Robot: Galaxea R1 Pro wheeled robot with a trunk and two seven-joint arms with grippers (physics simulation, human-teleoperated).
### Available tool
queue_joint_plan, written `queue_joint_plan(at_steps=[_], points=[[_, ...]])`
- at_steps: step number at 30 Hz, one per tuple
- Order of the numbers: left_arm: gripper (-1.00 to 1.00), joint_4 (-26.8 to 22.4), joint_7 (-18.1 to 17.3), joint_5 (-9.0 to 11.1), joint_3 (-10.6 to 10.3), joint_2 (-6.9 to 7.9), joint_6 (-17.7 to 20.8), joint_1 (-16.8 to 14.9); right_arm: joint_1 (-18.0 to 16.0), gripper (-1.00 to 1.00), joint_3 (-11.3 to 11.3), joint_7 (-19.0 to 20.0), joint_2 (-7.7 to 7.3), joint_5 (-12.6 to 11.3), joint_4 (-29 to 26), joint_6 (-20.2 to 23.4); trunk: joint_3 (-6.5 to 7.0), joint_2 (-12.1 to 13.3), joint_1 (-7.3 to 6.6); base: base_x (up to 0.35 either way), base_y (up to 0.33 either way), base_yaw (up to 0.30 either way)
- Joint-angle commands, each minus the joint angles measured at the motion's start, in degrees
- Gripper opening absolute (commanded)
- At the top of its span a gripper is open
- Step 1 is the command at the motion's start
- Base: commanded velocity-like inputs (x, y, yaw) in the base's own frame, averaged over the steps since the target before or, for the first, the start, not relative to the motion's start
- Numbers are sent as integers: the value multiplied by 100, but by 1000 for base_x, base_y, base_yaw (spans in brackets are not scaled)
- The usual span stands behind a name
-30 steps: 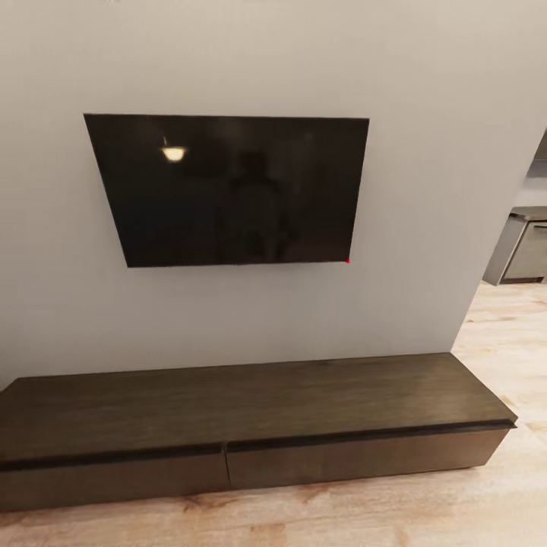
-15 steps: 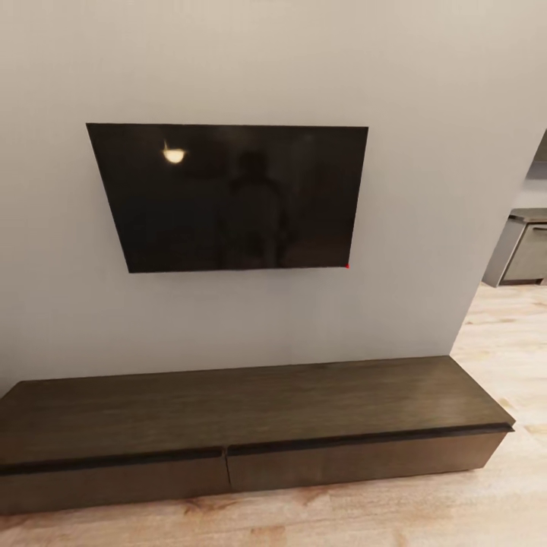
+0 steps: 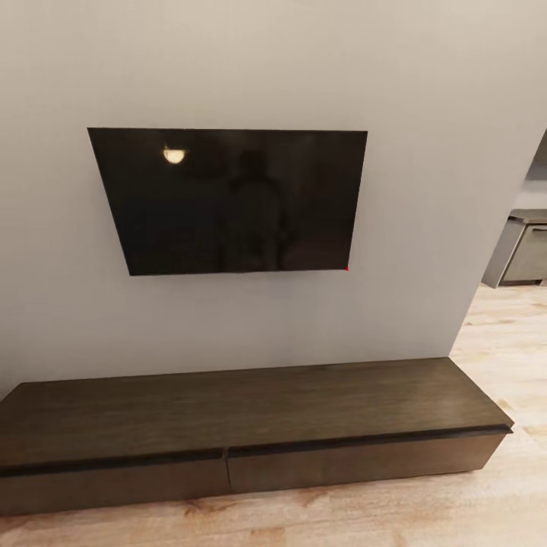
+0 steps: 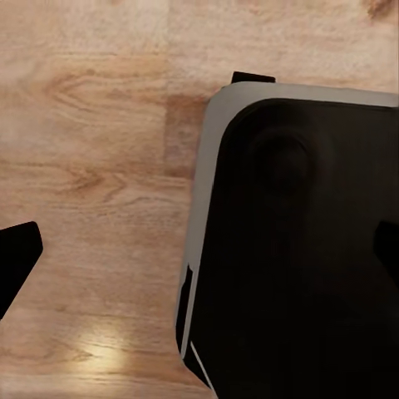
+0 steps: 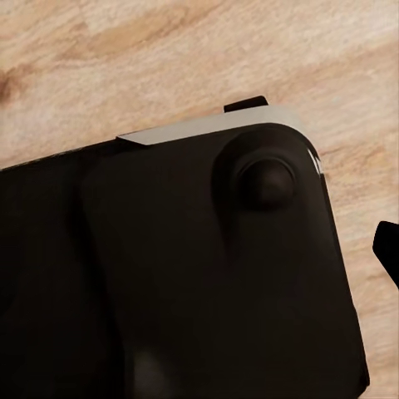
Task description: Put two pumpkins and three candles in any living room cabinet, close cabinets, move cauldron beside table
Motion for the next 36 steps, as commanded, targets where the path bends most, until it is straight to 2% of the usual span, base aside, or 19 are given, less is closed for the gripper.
queue_joint_plan(at_steps=[1, 18, 21, 23, 26, 28, 29, 31, 34, 36], points=[[100, -7, -12, 29, 9, -9, -8, 1, -3, 100, 43, -2, 1, -55, 5, -20, -5, -3, 0, 0, 0, 0], [100, -96, -11, 59, 15, 32, -23, -26, -3, 100, 59, -86, 5, -17, -7, -16, -5, -3, 0, -140, 13, 0], [100, -541, -19, 70, 16, 90, 46, -72, -27, 100, 131, -216, 32, -15, -163, 12, -5, -3, 0, -10, 1, 0], [100, -954, -21, 85, 22, 158, 193, -87, -57, 100, 223, -408, 95, -14, -504, 81, -5, -3, 0, -4, 0, 0], [100, -1926, -26, 135, 33, 254, 1159, -108, -80, 100, 491, -900, 228, 33, -1341, 623, -5, -3, 0, -2, 0, 0], [100, -3041, -34, 189, 49, 296, 2418, -115, -86, 100, 721, -1322, 301, 76, -2182, 1443, -5, -3, 0, 0, 0, 0], [100, -3342, -35, 209, 54, 304, 2728, -114, -89, 100, 761, -1411, 311, 83, -2394, 1655, -5, -3, 0, 0, 0, 0], [100, -4453, -38, 290, 64, 318, 3771, -114, -97, 100, 856, -1665, 336, 99, -3243, 2381, -5, -3, 0, 0, 0, 0], [100, -5393, -35, 339, 60, 316, 4527, -115, -110, 100, 901, -1797, 341, 102, -4126, 2903, -5, -3, 0, 0, 0, 0], [100, -5734, -33, 348, 57, 311, 4733, -123, -152, 100, 911, -1825, 342, 90, -4467, 3035, -5, -3, 0, 0, 0, 0]])
